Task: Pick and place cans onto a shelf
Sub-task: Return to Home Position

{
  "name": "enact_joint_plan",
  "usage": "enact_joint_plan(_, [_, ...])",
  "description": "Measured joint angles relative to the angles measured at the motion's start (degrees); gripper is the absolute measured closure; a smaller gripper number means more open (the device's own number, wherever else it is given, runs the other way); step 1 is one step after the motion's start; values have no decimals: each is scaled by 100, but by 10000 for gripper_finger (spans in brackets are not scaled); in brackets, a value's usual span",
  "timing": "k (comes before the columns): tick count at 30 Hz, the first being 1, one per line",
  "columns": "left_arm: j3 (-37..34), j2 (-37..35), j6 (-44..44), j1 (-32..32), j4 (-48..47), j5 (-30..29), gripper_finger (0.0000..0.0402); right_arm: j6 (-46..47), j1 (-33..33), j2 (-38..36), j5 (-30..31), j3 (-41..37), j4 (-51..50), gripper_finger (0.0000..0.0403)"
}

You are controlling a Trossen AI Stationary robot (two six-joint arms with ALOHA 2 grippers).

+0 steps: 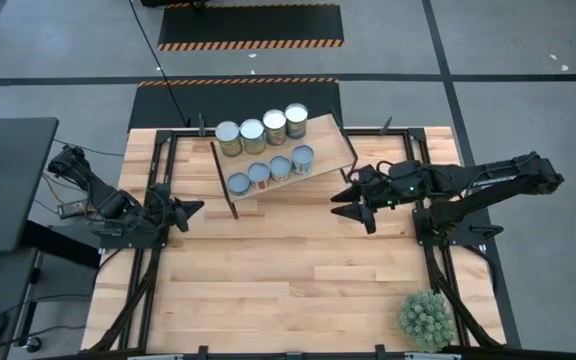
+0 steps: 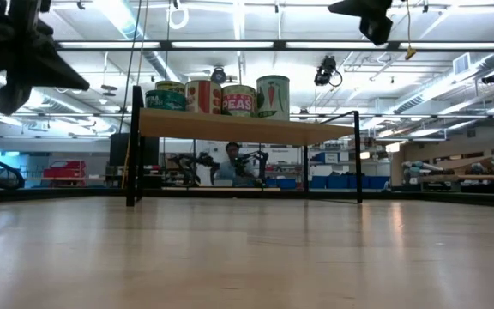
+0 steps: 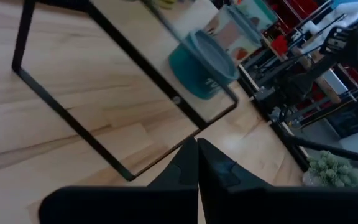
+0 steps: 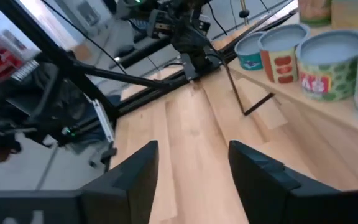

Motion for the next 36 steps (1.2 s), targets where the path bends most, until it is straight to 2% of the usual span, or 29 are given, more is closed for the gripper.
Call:
enact_joint_plan(7, [-326, -613, -14, 0, -131, -180, 401, 383, 96, -435, -7, -850, 880, 257])
enact_joint_plan(22, [-577, -2164, 290, -4, -794, -690, 401, 1364, 224, -1110, 23, -3014, 3955, 391])
enact_joint_plan(36, [-572, -2187, -635, 0, -1800, -951, 401, 1831, 224, -1299, 488, -4226, 5559, 399])
